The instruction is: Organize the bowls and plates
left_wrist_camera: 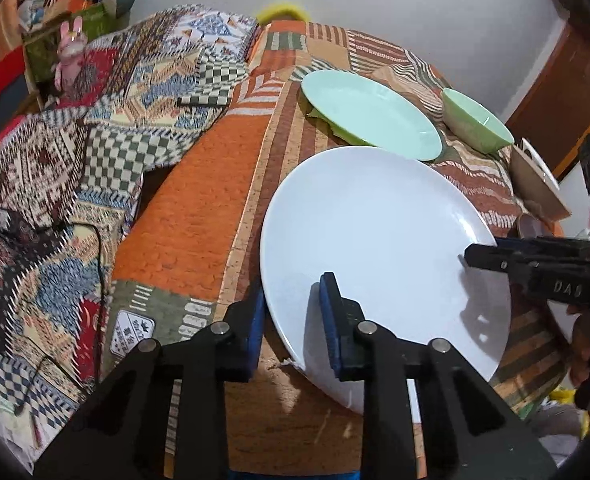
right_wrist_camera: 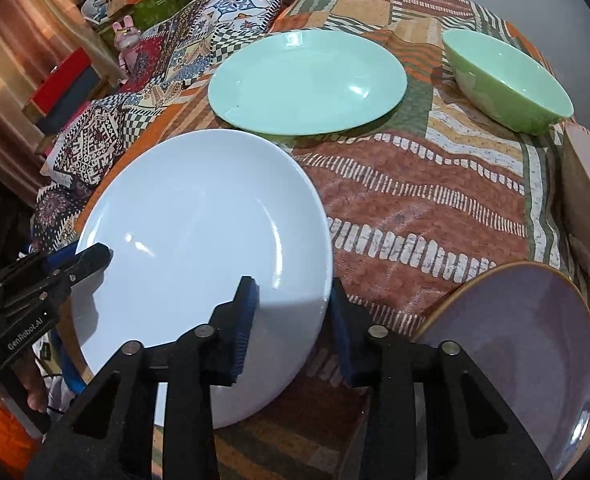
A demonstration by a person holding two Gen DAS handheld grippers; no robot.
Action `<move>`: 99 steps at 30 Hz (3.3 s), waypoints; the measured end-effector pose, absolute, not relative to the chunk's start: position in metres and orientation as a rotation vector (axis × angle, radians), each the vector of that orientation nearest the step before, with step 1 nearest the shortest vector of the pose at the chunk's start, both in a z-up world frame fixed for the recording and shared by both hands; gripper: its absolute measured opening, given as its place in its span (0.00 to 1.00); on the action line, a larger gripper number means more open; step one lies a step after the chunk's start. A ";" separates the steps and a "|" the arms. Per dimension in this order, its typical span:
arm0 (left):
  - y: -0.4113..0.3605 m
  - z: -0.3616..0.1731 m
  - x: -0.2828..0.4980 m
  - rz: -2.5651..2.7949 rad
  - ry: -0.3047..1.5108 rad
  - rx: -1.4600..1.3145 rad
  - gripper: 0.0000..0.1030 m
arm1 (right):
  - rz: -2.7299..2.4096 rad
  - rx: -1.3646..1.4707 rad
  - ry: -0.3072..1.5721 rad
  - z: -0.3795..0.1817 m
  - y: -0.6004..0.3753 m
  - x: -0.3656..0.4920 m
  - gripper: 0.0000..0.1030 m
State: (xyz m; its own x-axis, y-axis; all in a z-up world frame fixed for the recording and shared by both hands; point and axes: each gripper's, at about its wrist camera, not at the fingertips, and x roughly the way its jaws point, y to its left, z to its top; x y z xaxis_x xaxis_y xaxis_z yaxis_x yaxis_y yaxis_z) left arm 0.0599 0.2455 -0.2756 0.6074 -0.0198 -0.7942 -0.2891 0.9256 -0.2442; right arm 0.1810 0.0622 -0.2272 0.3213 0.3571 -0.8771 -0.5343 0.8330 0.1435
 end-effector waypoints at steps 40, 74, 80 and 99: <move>0.165 -0.170 0.057 0.108 0.754 -0.255 0.26 | 0.567 0.007 0.834 -0.146 -0.038 0.134 0.22; 0.023 -0.215 0.131 -0.105 0.965 -0.089 0.27 | 0.343 0.164 0.921 -0.194 -0.172 0.126 0.22; 0.021 -0.227 0.137 -0.108 1.000 -0.080 0.28 | 0.334 0.157 0.927 -0.196 -0.173 0.129 0.22; -0.012 -0.217 0.135 -0.122 0.926 0.048 0.26 | 0.343 0.142 0.914 -0.193 -0.171 0.126 0.28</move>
